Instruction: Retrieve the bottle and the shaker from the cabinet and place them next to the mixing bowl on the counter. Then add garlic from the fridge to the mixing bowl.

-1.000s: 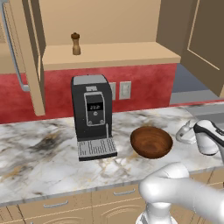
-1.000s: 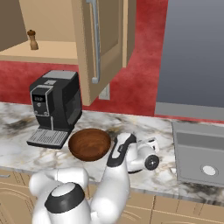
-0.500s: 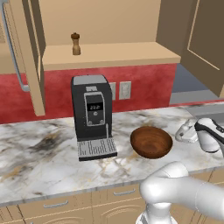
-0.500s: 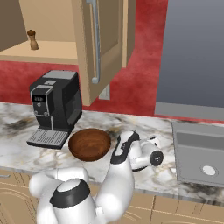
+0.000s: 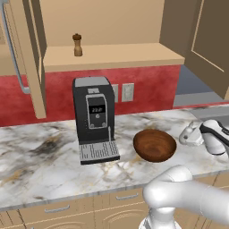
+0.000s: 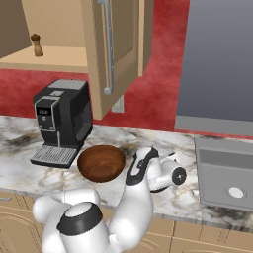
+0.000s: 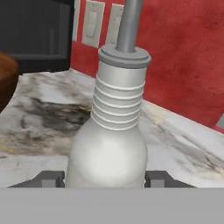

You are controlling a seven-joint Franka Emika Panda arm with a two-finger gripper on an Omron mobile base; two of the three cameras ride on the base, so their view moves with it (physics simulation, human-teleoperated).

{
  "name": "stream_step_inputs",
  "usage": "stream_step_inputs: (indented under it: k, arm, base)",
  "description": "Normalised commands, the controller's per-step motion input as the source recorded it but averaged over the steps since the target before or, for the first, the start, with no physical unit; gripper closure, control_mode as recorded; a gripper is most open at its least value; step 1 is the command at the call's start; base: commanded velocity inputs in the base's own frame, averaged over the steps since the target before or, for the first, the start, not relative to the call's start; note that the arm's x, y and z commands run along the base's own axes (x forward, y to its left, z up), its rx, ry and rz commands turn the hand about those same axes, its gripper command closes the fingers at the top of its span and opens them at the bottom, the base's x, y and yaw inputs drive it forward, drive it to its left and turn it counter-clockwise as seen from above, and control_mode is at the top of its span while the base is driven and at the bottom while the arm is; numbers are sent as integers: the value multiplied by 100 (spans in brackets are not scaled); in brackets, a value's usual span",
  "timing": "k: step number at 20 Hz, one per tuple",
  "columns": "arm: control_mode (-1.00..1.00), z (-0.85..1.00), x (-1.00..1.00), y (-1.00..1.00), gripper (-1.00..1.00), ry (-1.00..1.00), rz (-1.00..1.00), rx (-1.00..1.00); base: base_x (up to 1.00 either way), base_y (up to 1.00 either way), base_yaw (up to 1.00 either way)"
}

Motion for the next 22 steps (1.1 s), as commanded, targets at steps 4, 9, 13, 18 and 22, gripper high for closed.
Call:
stream_step_inputs:
  k: [4,9,13,18,22]
  arm:
    - [-100,0,-9,9,-100,0,1,-1]
    - [-100,11,-17,0,-100,0,0,-1]
    - [-100,25,-30,-3,-100,1,0,0]
    - [-100,40,-61,1,-100,0,-2,0]
    - [-100,67,-73,47,-100,0,-8,0]
  base:
    - [0,0,0]
    - [0,0,0]
    - [0,0,0]
    - [0,0,0]
    - [0,0,0]
